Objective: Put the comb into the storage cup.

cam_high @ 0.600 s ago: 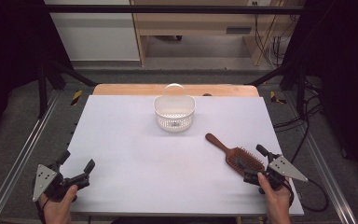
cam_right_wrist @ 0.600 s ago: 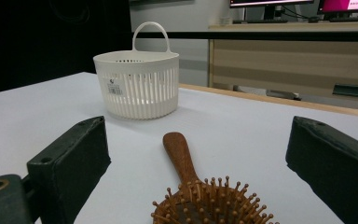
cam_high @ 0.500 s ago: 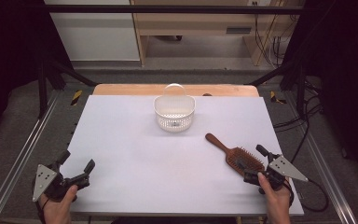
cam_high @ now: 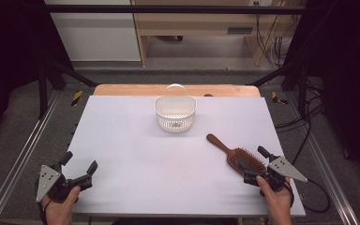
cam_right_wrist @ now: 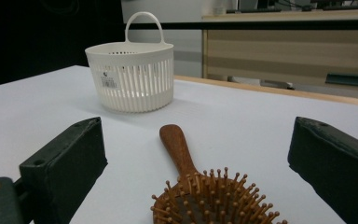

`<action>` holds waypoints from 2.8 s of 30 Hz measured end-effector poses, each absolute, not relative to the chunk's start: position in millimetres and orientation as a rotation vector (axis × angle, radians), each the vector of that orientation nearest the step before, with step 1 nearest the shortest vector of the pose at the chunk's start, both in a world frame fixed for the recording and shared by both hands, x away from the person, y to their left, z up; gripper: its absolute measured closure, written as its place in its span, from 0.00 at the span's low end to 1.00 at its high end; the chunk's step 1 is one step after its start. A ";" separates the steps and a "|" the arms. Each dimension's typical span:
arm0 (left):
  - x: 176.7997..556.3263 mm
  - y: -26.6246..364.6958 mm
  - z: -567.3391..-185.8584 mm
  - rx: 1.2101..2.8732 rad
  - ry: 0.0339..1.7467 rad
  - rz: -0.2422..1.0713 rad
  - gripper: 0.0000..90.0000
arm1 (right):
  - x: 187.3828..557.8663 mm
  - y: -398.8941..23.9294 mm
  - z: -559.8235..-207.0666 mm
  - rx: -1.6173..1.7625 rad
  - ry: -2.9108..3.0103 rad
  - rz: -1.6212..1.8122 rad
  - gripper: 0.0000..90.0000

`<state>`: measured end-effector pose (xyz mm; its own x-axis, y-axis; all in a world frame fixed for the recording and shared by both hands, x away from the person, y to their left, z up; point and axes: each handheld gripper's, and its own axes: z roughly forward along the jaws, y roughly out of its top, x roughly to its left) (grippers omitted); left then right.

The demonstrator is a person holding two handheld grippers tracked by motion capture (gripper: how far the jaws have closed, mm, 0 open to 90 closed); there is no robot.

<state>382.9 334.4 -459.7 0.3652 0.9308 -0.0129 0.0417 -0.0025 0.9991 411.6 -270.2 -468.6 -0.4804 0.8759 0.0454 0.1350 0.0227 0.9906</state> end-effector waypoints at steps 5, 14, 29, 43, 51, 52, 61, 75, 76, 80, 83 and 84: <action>382.1 334.2 -459.5 1.393 0.959 0.905 0.03 | 409.7 -258.2 -461.1 1.055 1.706 1.474 0.05; 381.9 334.9 -459.6 1.392 0.963 0.902 0.03 | 417.4 -247.4 -450.0 1.077 1.728 1.434 0.09; 381.9 334.8 -459.5 1.398 0.964 0.904 0.03 | 434.9 -234.0 -433.8 1.133 1.719 1.397 0.19; 381.2 336.6 -459.0 1.394 0.966 0.905 0.03 | 444.4 -219.0 -426.5 1.143 1.717 1.373 0.52; 381.0 337.0 -459.0 1.394 0.969 0.908 0.04 | 434.2 -228.5 -434.2 1.126 1.753 1.341 0.83; 380.9 336.9 -459.0 1.393 0.968 0.908 0.04 | 431.8 -231.8 -436.0 1.126 1.753 1.333 0.87; 381.0 336.9 -459.4 1.393 0.971 0.908 0.04 | 409.9 -257.6 -447.5 1.179 1.717 1.307 1.00; 381.0 336.6 -460.2 1.398 0.976 0.909 0.04 | 371.3 -301.4 -468.5 1.291 1.648 1.230 1.00; 381.1 336.6 -460.3 1.397 0.977 0.908 0.04 | 369.4 -303.6 -469.8 1.298 1.648 1.227 1.00; 381.2 336.5 -460.5 1.395 0.979 0.907 0.04 | 364.3 -309.4 -475.2 1.319 1.663 1.206 1.00; 381.1 336.4 -460.5 1.395 0.979 0.907 0.04 | 362.3 -311.9 -478.9 1.329 1.682 1.193 1.00; 381.1 336.5 -460.5 1.396 0.979 0.906 0.04 | 362.0 -312.5 -479.6 1.333 1.686 1.189 1.00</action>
<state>381.1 336.5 -460.5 0.3543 0.9350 -0.0157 0.0563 -0.0045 0.9984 362.0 -312.5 -479.6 -0.2518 0.9673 0.0316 0.3545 0.0618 0.9330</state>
